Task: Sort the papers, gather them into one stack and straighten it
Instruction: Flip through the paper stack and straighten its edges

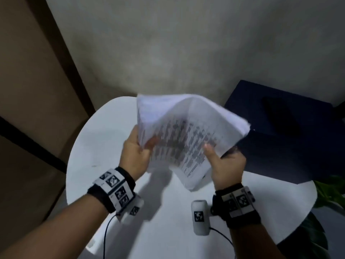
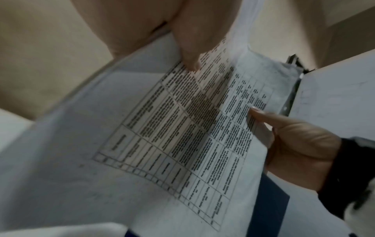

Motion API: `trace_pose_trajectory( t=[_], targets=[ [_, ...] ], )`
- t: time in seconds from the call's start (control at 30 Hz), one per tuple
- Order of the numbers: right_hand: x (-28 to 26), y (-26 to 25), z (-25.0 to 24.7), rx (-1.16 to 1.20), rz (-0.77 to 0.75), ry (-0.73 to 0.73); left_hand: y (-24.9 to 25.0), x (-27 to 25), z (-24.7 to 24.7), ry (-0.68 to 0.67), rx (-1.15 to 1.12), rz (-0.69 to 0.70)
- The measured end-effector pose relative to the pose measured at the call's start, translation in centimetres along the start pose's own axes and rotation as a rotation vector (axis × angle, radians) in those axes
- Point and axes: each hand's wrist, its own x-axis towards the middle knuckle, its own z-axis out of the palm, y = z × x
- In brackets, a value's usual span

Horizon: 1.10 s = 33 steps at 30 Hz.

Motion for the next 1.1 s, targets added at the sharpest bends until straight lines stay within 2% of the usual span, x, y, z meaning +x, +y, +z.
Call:
trace_pose_trajectory(
  t=[0.1,0.17,0.27,0.4,0.5,0.57,0.67,0.73,0.8,0.9,0.97,1.03,1.1],
  targets=[
    [-1.6,1.7,-0.1,-0.033,0.117,0.046,-1.9,-1.7,0.0,-0.176,-0.062,-0.097],
    [-1.4,1.6,-0.1,-0.010,0.121,0.067,-1.5,-1.6,-0.1,-0.178,-0.257,-0.119],
    [-1.1,0.2,-0.1,0.042,0.019,0.074,0.3,-0.8,-0.1,-0.080,-0.434,-0.052],
    [-0.4,-2.1,0.8,0.133,-0.170,0.069,2.5,0.2,0.3,0.097,-0.340,0.206],
    [0.3,-2.6,1.5,0.132,-0.190,0.193,3.6,0.8,1.2,0.222,-0.258,0.246],
    [0.2,-2.6,1.4,0.182,-0.168,0.180,3.8,1.4,1.1,0.185,-0.310,0.221],
    [0.0,-0.3,0.4,0.152,-0.054,0.065,1.5,1.8,0.4,0.009,-0.334,0.134],
    [-0.5,1.3,0.5,-0.008,0.083,0.028,-0.8,1.6,0.5,-0.098,-0.219,0.019],
    [-1.0,3.1,0.8,-0.063,0.197,0.029,-3.3,1.0,1.2,-0.163,-0.151,-0.087],
    [-1.4,4.4,1.4,-0.053,0.331,0.102,-5.6,0.2,2.0,-0.139,0.056,-0.075],
    [-0.7,4.3,1.3,-0.126,0.302,0.110,-4.9,0.6,1.7,-0.123,0.079,-0.082],
    [0.1,4.3,0.7,-0.198,0.248,0.053,-5.1,1.1,1.0,-0.113,0.068,-0.132],
    [0.7,5.0,0.0,-0.244,0.248,-0.036,-6.9,1.6,0.4,-0.152,0.149,-0.217]
  ],
)
